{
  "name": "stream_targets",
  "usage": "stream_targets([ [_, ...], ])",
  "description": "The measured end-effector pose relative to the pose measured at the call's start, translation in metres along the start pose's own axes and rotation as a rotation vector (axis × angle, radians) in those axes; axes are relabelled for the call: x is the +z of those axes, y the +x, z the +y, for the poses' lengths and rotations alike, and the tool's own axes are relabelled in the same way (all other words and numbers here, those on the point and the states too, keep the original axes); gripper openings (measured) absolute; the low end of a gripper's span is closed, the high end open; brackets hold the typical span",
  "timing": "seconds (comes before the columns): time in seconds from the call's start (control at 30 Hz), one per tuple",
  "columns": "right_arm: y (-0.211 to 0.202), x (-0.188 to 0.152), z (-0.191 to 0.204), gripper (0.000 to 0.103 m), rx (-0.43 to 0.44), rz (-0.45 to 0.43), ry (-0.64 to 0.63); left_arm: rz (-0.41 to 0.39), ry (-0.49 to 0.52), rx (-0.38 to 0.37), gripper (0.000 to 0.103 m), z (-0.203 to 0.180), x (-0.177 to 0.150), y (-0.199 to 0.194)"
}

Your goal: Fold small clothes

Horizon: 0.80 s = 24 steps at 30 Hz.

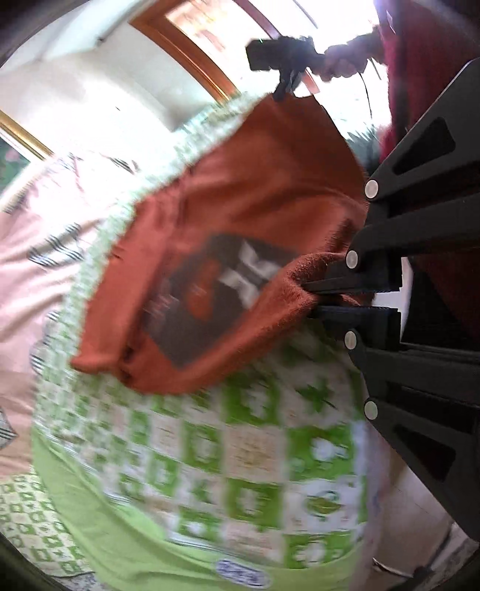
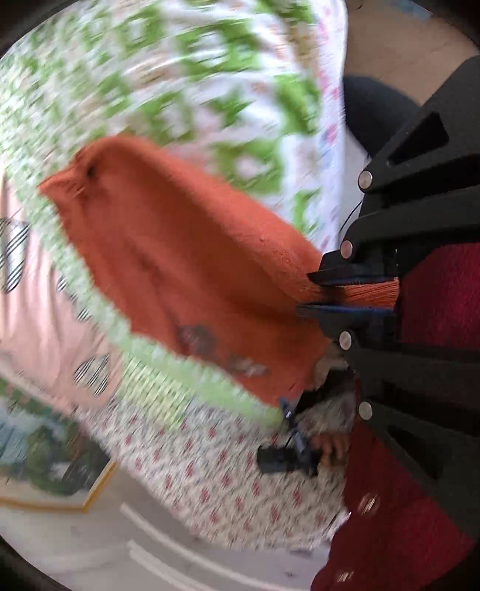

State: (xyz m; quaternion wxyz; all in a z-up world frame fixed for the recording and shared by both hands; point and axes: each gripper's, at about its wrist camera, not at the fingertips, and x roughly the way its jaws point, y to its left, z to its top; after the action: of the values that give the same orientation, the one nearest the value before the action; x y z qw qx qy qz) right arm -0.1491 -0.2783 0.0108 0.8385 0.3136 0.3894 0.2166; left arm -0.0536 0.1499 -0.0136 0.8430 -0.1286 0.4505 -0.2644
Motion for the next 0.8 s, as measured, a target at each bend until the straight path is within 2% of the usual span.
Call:
stream_targets([
  [0.17,-0.008,0.035,0.005,0.01,0.044,-0.111,-0.018,-0.098,0.007,-0.044,0.002,-0.007,0.037,-0.011],
  [0.47,-0.011,0.114,-0.014,0.01,-0.021,-0.291,-0.04,-0.227,-0.033,-0.052,0.002,0.001,0.116,0.017],
  [0.63,0.006,0.171,-0.042,0.01,-0.074,-0.332,-0.014,-0.241,-0.067,-0.035,0.002,0.018,0.162,0.05],
  [0.8,0.03,0.218,-0.068,0.01,-0.101,-0.323,0.019,-0.249,-0.089,-0.013,0.002,0.034,0.203,0.078],
])
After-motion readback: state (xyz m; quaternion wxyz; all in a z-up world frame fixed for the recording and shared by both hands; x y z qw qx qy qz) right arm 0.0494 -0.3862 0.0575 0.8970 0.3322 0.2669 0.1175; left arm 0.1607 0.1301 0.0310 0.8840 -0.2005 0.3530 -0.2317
